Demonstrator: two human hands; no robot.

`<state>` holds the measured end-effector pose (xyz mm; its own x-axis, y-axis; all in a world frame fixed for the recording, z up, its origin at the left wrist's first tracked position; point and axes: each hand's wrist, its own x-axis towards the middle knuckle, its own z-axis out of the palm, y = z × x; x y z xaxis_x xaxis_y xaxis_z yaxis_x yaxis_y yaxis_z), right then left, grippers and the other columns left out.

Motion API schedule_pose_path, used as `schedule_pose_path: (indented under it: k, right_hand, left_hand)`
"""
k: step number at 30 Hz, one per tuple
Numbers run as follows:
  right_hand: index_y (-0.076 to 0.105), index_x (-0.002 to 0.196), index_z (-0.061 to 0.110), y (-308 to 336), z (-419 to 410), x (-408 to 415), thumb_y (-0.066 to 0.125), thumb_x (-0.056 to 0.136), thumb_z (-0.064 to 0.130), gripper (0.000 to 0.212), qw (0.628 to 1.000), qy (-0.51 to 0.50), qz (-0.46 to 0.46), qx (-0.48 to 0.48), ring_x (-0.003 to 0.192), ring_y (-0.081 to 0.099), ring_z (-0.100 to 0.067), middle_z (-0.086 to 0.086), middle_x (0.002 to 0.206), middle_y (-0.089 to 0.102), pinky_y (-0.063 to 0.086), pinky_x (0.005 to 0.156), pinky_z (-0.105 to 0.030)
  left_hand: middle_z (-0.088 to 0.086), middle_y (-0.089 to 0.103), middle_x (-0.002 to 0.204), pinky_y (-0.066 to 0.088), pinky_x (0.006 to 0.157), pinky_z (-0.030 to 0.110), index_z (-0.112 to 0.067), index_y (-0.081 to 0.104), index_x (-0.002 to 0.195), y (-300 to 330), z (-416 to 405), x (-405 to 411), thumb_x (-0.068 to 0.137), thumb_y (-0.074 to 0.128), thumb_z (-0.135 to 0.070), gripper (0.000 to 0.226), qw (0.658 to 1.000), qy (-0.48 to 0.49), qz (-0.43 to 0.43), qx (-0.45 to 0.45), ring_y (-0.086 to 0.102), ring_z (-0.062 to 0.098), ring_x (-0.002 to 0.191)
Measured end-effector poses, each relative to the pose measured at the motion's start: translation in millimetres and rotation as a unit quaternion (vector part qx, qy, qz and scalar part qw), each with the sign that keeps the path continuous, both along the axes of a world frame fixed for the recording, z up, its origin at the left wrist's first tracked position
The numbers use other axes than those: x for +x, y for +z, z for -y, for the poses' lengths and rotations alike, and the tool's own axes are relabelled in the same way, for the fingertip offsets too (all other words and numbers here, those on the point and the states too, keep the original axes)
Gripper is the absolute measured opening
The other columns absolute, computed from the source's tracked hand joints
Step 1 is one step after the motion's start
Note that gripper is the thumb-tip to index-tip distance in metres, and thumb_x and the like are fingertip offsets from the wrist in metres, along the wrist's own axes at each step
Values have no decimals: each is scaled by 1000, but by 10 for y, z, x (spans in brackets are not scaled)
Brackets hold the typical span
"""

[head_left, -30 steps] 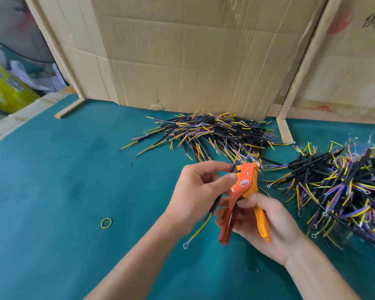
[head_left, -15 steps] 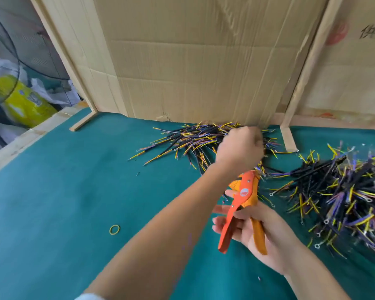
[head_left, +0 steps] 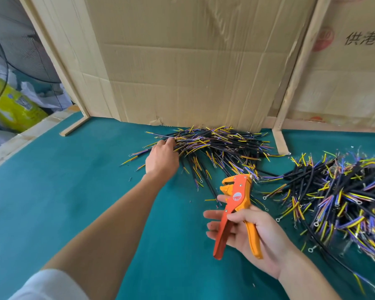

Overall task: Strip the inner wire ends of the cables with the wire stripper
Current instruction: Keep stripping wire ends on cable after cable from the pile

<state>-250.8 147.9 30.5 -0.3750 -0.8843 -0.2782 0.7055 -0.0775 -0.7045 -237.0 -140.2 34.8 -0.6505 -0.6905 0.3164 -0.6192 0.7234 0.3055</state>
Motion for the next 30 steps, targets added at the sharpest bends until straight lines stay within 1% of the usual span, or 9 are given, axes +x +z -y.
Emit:
schedule_pose_path:
  k: [3,7,10,13,16,19,24,26,30]
  right_hand:
    - [49,139,6,4,-2,-8,58,78,-1,62,1000,1,-2,2,90,68,-45,-39,120,63,58,83,-53]
    - [50,138,5,10,-3,-14,57,79,-1,60,1000,4,-1,3,90,68,-45,-39,120,64,58,83,-53]
    - [50,138,5,14,-4,-13,56,79,-1,59,1000,4,-1,4,90,67,-45,-39,120,64,58,84,-54]
    - [50,138,4,17,-5,-13,57,78,-1,61,1000,1,4,5,90,67,-45,-39,121,63,58,84,-54]
    - [50,138,4,17,-2,-17,58,78,-1,61,1000,1,7,4,90,67,-45,-40,121,63,58,83,-54]
    - [49,139,4,18,4,-20,57,79,-1,61,1000,1,9,2,89,67,-45,-40,121,63,58,84,-54]
    - [50,138,3,23,17,-10,55,79,-2,59,1000,-1,15,-1,86,67,-45,-41,120,63,59,83,-55]
    - [51,137,3,32,16,-9,56,78,-3,60,1000,-3,17,-1,85,68,-44,-41,119,63,59,81,-54]
    - [52,137,2,36,26,-3,55,76,-4,61,1000,-12,26,-8,82,68,-44,-42,119,62,60,77,-54]
  left_hand:
    - [11,56,120,47,74,44,-15,59,117,39,3,-76,97,53,-19,22,1000,-13,12,-12,54,37,111]
    - [12,59,111,43,68,41,-11,64,106,73,54,-117,94,52,-8,17,997,-16,47,-58,59,38,101]
    - [14,58,110,40,67,41,-7,64,106,74,86,-117,94,53,-7,16,991,-23,88,-103,58,36,106]
    - [16,56,114,45,71,45,-3,62,108,92,78,-108,96,51,-9,17,988,-31,102,-111,55,36,110]
    - [17,56,113,39,67,42,-3,59,107,212,32,-58,98,48,-16,19,989,-37,74,-118,56,38,107]
    - [18,60,105,37,64,40,-6,53,94,389,-17,69,97,47,-17,12,993,-32,21,-111,61,42,94]
    - [8,67,84,49,73,42,-10,60,85,434,-247,396,93,53,-21,15,985,8,-174,20,59,37,81]
    - [4,69,72,54,71,41,-14,62,78,334,-456,485,91,59,-22,15,965,10,-235,117,64,33,76]
    - [1,71,66,57,55,33,-16,65,77,29,-894,604,87,67,-13,10,905,1,-265,332,73,21,70]
